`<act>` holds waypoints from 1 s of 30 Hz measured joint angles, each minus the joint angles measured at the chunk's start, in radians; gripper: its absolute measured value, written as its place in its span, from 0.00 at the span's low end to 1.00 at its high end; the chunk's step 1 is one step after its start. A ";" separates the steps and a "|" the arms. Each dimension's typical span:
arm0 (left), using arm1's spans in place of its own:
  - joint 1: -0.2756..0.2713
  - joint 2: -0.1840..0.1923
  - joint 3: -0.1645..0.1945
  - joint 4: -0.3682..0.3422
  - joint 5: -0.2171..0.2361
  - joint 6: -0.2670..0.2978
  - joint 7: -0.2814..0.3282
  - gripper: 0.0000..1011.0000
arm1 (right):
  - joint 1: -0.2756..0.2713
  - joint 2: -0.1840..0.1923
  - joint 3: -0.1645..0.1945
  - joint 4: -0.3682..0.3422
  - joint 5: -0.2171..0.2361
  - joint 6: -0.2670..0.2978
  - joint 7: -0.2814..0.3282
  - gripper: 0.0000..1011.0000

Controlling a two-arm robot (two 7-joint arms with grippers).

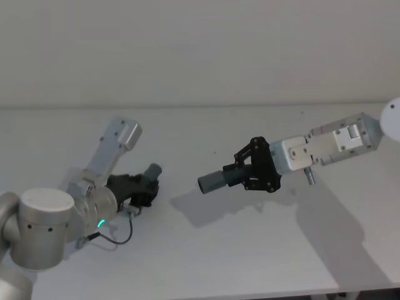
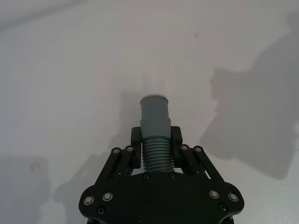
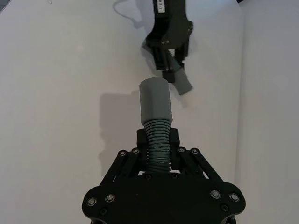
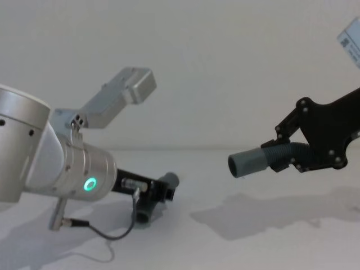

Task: Use both hands to pick up one end of the pipe from the table, align the ends, and insert them.

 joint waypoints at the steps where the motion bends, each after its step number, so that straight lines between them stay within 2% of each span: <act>1: -0.003 0.003 0.001 0.000 0.000 -0.008 -0.008 0.33 | 0.000 0.000 0.000 0.000 0.000 0.000 0.000 0.23; 12: -0.055 0.053 0.019 0.006 -0.001 -0.120 -0.141 0.33 | 0.000 0.000 0.000 0.000 0.000 0.000 0.000 0.23; 20: -0.108 0.105 0.036 0.015 -0.019 -0.214 -0.275 0.33 | 0.000 0.000 0.000 0.000 0.000 0.000 0.000 0.23; 24: -0.125 0.122 0.041 0.020 -0.028 -0.242 -0.321 0.33 | 0.000 0.000 0.000 0.000 0.000 0.000 0.000 0.23; 30: -0.163 0.159 0.052 0.034 -0.047 -0.295 -0.420 0.33 | 0.000 0.000 0.000 0.000 0.000 0.000 0.000 0.23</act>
